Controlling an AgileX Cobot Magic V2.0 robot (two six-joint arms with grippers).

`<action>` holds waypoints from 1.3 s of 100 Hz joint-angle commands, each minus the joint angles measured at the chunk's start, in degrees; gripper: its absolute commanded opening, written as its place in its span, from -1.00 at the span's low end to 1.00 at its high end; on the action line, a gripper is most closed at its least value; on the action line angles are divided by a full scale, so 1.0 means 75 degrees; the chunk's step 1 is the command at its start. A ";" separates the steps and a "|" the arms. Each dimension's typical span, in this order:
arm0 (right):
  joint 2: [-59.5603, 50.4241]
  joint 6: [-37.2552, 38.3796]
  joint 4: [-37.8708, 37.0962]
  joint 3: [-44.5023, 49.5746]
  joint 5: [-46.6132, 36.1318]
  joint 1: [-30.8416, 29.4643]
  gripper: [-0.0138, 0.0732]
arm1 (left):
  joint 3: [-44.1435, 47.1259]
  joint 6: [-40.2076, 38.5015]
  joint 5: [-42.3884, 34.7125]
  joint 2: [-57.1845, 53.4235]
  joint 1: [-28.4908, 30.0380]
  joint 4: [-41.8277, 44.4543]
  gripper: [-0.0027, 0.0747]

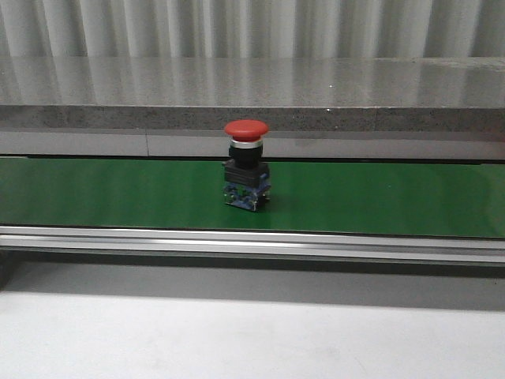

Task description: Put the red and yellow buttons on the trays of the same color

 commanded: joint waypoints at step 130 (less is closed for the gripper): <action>0.0778 0.0598 0.0740 0.1883 -0.3040 -0.0942 0.47 | -0.0214 0.0016 -0.0538 0.0042 -0.0051 -0.0078 -0.98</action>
